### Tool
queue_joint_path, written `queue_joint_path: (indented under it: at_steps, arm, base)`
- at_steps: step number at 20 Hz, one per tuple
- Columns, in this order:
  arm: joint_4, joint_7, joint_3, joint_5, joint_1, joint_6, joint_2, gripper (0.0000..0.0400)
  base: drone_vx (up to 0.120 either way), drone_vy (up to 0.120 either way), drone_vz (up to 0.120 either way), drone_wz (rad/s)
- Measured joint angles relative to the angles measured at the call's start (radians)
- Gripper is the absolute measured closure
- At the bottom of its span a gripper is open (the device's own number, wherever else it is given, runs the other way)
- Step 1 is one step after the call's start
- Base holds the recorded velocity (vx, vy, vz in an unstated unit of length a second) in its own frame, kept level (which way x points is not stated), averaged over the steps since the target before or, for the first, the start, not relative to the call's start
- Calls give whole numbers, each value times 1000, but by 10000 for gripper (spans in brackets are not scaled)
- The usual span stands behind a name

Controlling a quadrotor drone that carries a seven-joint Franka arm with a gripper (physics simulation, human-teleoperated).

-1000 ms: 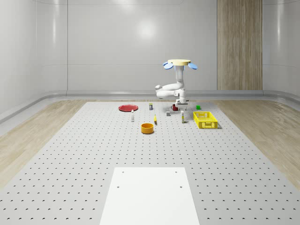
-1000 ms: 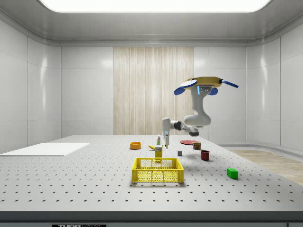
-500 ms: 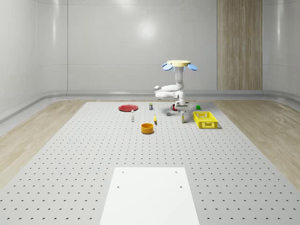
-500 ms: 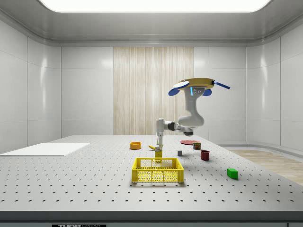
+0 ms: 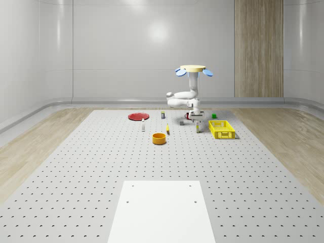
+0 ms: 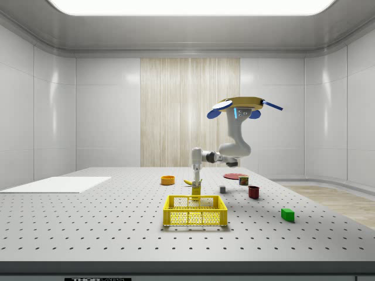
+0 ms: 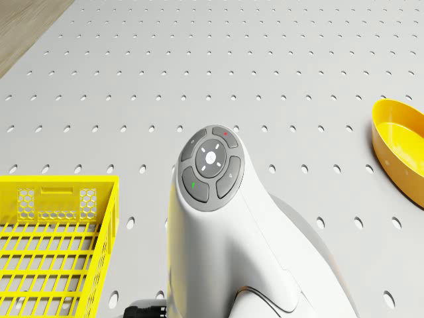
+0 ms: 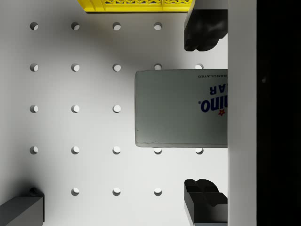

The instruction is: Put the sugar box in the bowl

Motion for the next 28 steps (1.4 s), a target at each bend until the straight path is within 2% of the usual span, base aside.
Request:
queue_joint_path:
  at_steps: [10,11,13,14,16,25,28]
  arm:
    - [6,7,-21,-14,-10,33,-27,0]
    - [7,8,-21,-13,-11,35,-29,66]
    - [7,10,-21,-12,-14,39,-33,158]
    - [7,10,-21,-12,-14,41,-35,189]
    - [7,10,-21,-11,-16,45,-39,228]
    - [1,44,22,27,-23,38,-50,233]
    - [-5,67,66,70,-25,27,-52,233]
  base:
    - [0,0,0,0]
    - [0,0,0,0]
    - [0,0,0,0]
    - [0,0,0,0]
    - [0,0,0,0]
    - [0,0,0,0]
    - [0,0,93,0]
